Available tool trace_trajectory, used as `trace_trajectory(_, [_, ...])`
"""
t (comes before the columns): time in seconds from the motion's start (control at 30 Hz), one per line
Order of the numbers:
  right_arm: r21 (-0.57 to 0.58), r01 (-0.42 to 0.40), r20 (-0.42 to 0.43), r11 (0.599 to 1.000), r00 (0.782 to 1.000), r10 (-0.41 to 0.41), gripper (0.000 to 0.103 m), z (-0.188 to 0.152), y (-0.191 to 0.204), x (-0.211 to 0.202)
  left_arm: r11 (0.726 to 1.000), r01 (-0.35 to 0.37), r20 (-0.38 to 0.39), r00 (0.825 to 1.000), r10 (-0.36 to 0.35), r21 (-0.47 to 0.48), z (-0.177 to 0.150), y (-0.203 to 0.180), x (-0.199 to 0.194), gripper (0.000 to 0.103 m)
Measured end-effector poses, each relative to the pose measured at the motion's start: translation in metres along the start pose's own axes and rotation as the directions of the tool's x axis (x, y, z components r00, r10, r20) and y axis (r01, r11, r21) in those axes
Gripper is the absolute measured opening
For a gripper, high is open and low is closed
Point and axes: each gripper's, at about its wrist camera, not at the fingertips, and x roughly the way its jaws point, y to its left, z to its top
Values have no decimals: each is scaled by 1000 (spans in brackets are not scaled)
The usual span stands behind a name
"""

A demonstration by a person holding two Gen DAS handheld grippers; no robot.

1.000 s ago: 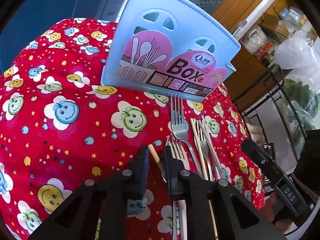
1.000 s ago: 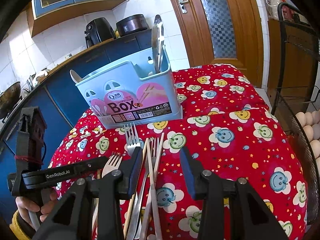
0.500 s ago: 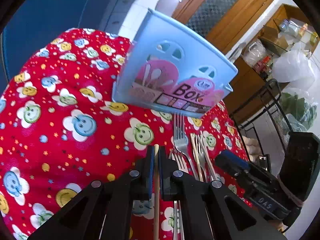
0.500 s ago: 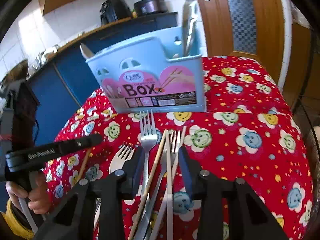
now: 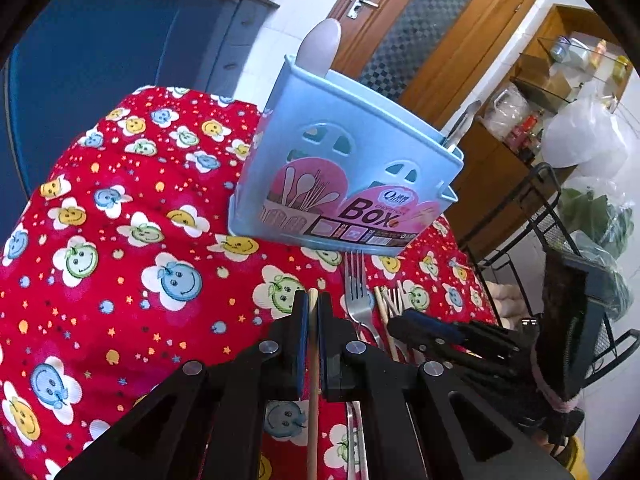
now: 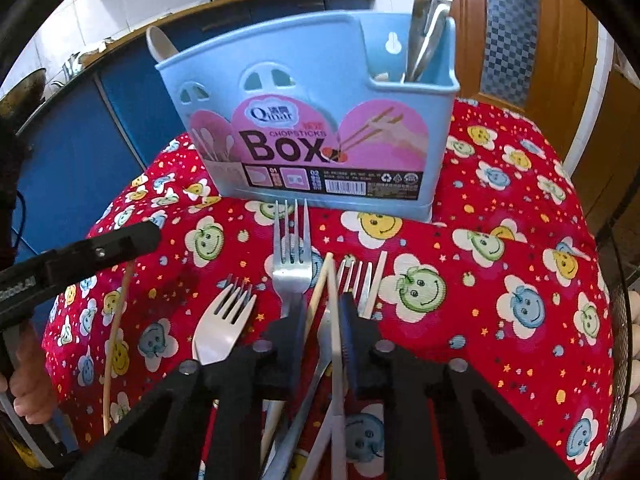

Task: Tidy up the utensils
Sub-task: 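Lift the chopstick with the left tool while the right tool carries its chopstick to the holder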

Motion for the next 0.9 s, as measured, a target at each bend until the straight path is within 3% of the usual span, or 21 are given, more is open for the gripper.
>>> trace_trajectory(0.17, [11,-3,-2,1000,1000,3,7,1,-1,1,1000,4,19,1000,-4,15,3,-4,-5,4])
trace_trajectory(0.37, [56,-59,84,997,995,54,6,1,-5,-27,1000,1,47,999,-3,26,4,-9,-14,4])
trace_trajectory(0.57, [121,-150,200,981,972,124,6,0,-18,-61,999,2,87,996,-6,49,5,-17,-26,4])
trace_trajectory(0.9, [138,-161,330,977,938,108,6,1,-19,-104,996,13,174,984,-29,88,14,-33,-54,4])
